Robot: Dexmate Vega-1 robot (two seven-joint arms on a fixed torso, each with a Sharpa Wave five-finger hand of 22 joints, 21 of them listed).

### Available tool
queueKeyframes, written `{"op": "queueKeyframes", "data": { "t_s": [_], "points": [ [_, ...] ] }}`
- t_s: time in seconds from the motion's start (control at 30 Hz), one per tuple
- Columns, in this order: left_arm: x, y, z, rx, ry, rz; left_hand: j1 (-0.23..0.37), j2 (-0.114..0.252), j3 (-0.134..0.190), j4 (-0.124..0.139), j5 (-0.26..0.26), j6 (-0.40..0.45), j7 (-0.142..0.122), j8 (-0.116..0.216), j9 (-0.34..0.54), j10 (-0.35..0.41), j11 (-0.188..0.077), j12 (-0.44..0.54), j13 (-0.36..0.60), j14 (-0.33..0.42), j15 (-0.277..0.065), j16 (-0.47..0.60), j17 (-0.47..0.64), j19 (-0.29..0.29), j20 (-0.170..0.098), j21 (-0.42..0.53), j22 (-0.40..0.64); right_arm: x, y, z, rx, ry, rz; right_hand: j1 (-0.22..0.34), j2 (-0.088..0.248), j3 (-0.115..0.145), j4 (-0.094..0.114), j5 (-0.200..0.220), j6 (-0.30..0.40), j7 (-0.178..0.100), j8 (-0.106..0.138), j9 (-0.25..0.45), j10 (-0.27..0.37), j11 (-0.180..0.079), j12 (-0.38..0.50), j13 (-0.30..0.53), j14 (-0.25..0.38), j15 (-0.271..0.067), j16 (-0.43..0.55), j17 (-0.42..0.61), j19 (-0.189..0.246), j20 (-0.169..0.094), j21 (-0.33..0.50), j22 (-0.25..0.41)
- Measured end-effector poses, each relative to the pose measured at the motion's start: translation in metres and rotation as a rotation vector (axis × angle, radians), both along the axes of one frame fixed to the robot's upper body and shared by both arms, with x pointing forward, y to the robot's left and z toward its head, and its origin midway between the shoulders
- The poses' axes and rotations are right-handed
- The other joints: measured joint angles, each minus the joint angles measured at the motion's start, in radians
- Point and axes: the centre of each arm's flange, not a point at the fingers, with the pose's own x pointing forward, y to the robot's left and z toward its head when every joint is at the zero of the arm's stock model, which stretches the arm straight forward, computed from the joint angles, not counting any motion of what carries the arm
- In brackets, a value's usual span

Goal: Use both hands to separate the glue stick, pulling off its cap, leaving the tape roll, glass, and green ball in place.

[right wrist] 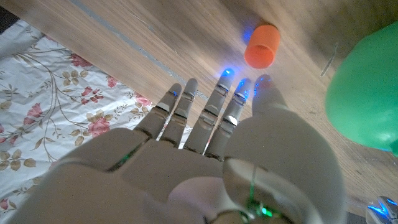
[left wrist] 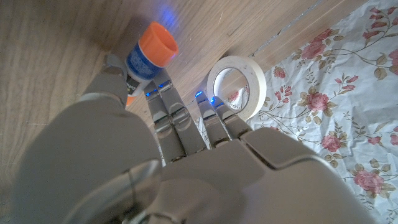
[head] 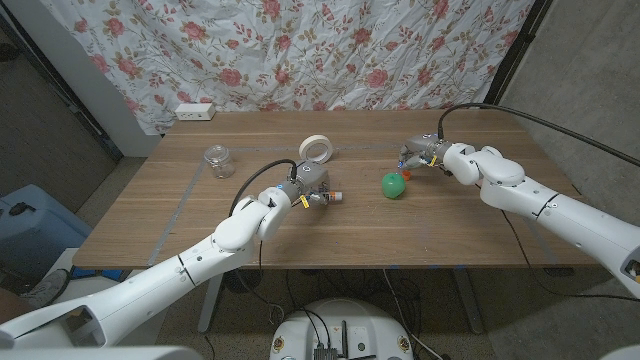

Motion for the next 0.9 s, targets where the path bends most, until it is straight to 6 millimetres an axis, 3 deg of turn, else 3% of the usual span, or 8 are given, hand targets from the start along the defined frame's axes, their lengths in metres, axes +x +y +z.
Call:
{"op": "queueKeyframes", "data": {
  "t_s": [0.37, 0.7, 0.9],
  "points": [
    [0.0014, 0.0012, -0.0012, 0.011, 0.005, 0.011, 0.000, 0.000, -0.004, 0.001, 0.000, 0.000, 0.000, 0.000, 0.000, -0.005, -0.005, 0.000, -0.001, -0.006, 0.006, 0.000, 0.000, 0.000, 0.000, 0.000, 0.000, 0.0011, -0.0012, -0.0028, 0.013, -0.001, -0.014, -0.038, -0.038, -0.025, 0.008, 0.008, -0.073, -0.001, -0.044, 0.000, -0.061, 0.003, -0.021, -0.002, 0.003, 0.003, -0.023, -0.006, 0.003, 0.011, 0.000, 0.000],
    [0.0038, 0.0005, -0.0011, 0.036, 0.013, 0.031, 0.000, 0.000, -0.015, 0.001, -0.001, -0.006, -0.006, 0.000, 0.000, -0.022, -0.010, 0.000, -0.003, -0.006, 0.006, 0.000, 0.000, -0.003, 0.003, 0.000, 0.000, 0.0006, 0.0001, -0.0020, 0.029, 0.004, -0.018, -0.099, -0.078, -0.057, 0.013, 0.036, -0.153, 0.000, -0.087, 0.000, -0.144, 0.004, -0.028, -0.008, -0.038, 0.002, -0.053, -0.007, -0.004, 0.033, 0.000, 0.000],
    [0.0049, -0.0003, -0.0010, 0.050, 0.019, 0.041, 0.000, 0.000, -0.023, 0.001, -0.001, -0.014, -0.014, -0.001, 0.000, -0.033, -0.010, 0.000, -0.003, -0.011, 0.000, 0.000, 0.000, -0.003, 0.003, 0.000, 0.000, 0.0006, -0.0001, 0.0010, 0.030, 0.007, -0.023, -0.120, -0.099, -0.071, 0.018, 0.047, -0.179, 0.003, -0.101, -0.002, -0.181, 0.005, -0.032, -0.012, -0.047, 0.000, -0.063, -0.011, -0.012, 0.040, 0.000, 0.000]
  ]
}}
